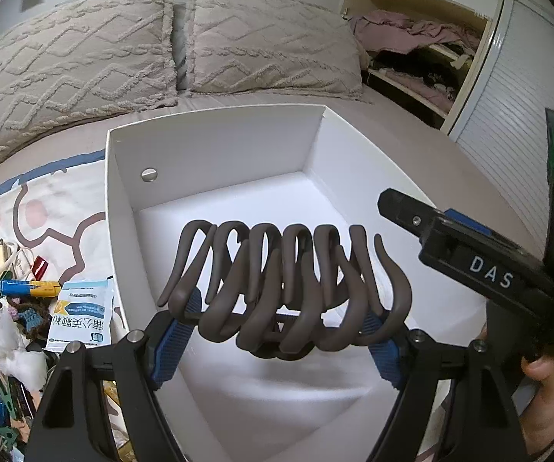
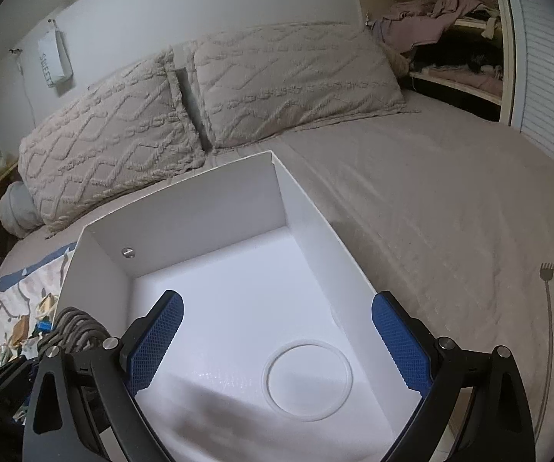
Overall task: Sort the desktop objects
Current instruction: 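Lower the coiled claw into the box and open the left gripper, then withdraw both tools from the box toward the pile of items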
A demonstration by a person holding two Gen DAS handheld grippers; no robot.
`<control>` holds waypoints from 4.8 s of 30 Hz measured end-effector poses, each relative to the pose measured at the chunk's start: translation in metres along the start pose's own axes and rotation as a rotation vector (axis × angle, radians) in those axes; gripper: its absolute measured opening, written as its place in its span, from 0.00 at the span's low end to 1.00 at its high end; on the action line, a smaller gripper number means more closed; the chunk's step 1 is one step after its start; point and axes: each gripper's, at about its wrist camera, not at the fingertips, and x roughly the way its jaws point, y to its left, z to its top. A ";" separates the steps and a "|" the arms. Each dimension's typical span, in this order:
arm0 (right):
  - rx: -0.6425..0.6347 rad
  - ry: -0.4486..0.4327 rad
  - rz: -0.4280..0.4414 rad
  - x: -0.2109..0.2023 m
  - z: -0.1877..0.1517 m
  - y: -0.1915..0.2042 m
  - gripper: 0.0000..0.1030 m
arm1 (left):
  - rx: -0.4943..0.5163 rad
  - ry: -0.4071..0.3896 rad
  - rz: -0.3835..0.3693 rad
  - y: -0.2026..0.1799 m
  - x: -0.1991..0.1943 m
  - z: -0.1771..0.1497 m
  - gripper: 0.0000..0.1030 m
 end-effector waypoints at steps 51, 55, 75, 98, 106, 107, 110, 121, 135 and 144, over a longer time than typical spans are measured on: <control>-0.001 0.066 0.027 0.001 -0.002 -0.001 0.96 | -0.011 -0.004 0.014 -0.002 -0.002 -0.003 0.87; 0.000 0.058 0.034 -0.004 0.000 0.002 0.96 | -0.015 -0.005 0.012 -0.002 -0.006 -0.004 0.87; -0.091 -0.036 0.005 -0.060 0.000 0.030 1.00 | -0.046 -0.082 0.040 0.014 -0.061 -0.009 1.00; -0.101 -0.082 0.014 -0.121 -0.024 0.060 1.00 | -0.075 -0.173 0.107 0.071 -0.150 -0.043 1.00; -0.117 -0.089 0.049 -0.139 -0.030 0.089 1.00 | -0.098 -0.213 0.175 0.110 -0.202 -0.065 1.00; -0.122 -0.094 0.053 -0.142 -0.031 0.094 1.00 | -0.100 -0.220 0.183 0.115 -0.209 -0.068 1.00; -0.130 -0.095 0.069 -0.150 -0.034 0.109 1.00 | -0.107 -0.238 0.210 0.129 -0.228 -0.077 1.00; -0.219 -0.099 0.126 -0.178 -0.061 0.176 1.00 | -0.118 -0.302 0.316 0.171 -0.302 -0.114 1.00; -0.229 -0.098 0.225 -0.209 -0.096 0.227 1.00 | -0.135 -0.351 0.392 0.200 -0.363 -0.172 1.00; -0.254 -0.081 0.249 -0.216 -0.127 0.239 1.00 | -0.172 -0.351 0.422 0.209 -0.363 -0.223 1.00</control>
